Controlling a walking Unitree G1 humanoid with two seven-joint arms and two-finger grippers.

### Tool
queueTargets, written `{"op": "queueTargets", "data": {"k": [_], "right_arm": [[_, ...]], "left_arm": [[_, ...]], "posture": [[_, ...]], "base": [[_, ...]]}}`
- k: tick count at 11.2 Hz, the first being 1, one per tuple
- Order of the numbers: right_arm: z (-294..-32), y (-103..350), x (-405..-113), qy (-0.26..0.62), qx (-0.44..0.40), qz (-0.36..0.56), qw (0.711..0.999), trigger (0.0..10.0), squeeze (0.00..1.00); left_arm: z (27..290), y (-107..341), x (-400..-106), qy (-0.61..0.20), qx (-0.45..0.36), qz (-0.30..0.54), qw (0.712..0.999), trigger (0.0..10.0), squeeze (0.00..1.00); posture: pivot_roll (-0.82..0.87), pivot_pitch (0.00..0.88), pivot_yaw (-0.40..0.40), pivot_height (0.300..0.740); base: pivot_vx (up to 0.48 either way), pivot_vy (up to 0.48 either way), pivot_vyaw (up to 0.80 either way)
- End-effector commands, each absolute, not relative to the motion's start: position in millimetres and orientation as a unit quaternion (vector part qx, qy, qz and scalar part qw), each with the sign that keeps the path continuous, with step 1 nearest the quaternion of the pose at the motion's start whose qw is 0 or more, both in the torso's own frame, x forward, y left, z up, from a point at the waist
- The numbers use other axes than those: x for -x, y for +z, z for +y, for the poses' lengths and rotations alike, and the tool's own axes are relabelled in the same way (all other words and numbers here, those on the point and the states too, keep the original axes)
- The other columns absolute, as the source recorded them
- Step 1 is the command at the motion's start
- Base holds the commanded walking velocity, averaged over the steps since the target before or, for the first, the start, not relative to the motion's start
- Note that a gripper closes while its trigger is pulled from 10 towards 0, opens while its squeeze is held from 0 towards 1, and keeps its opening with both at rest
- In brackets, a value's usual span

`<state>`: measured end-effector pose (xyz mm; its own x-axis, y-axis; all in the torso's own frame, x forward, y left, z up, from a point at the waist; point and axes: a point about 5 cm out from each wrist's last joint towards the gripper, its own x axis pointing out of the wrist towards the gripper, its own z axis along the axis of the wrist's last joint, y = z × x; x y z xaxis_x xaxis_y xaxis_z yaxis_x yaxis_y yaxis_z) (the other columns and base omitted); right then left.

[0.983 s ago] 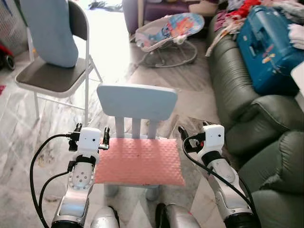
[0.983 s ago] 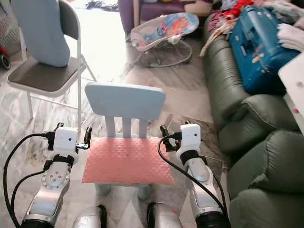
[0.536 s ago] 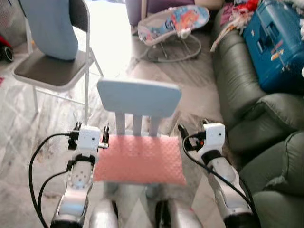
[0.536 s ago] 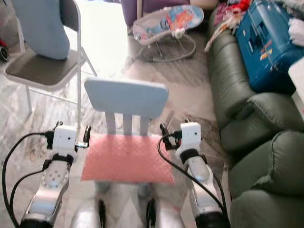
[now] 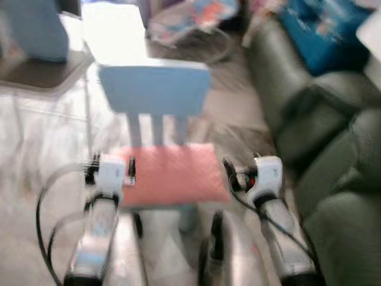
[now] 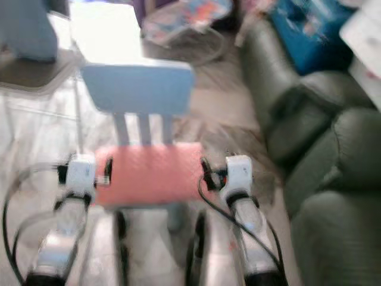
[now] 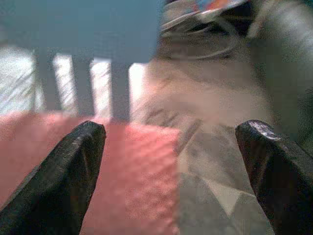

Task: Move the pillow to the sofa

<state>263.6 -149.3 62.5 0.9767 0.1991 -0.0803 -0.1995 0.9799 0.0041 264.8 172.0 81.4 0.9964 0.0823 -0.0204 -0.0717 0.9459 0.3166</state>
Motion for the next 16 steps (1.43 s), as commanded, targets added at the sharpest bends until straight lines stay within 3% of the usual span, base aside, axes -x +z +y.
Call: {"op": "queueTargets", "data": {"k": [1, 5, 10, 13, 16], "right_arm": [[-149, 60, -263, 0.11, 0.002, 0.047, 0.993, 10.0, 0.0], [-151, 59, -267, 0.118, 0.006, 0.049, 0.992, 10.0, 0.0], [-150, 60, -267, 0.127, 0.005, 0.049, 0.991, 10.0, 0.0], [-152, 58, -262, 0.131, 0.004, 0.055, 0.99, 10.0, 0.0], [-152, 59, -257, 0.145, 0.006, 0.061, 0.988, 10.0, 0.0]], "left_arm": [[177, 66, -256, 0.05, -0.169, 0.05, 0.983, 10.0, 0.0], [180, 67, -259, 0.08, -0.188, 0.048, 0.978, 10.0, 0.0], [180, 66, -260, 0.09, -0.193, 0.052, 0.976, 10.0, 0.0], [186, 66, -257, 0.096, -0.2, 0.054, 0.974, 10.0, 0.0], [200, 76, -267, 0.114, -0.205, 0.058, 0.97, 10.0, 0.0]], "posture": [[-0.01, 0.162, -0.054, 0.58], [-0.01, 0.152, -0.059, 0.58], [-0.01, 0.153, -0.063, 0.49], [-0.01, 0.184, -0.068, 0.465], [0.0, 0.294, -0.086, 0.465]], "base": [[0.0, 0.0, 0.0], [0.0, 0.0, 0.0], [0.0, 0.0, 0.0], [0.0, 0.0, 0.0], [0.0, 0.0, 0.0]]}}
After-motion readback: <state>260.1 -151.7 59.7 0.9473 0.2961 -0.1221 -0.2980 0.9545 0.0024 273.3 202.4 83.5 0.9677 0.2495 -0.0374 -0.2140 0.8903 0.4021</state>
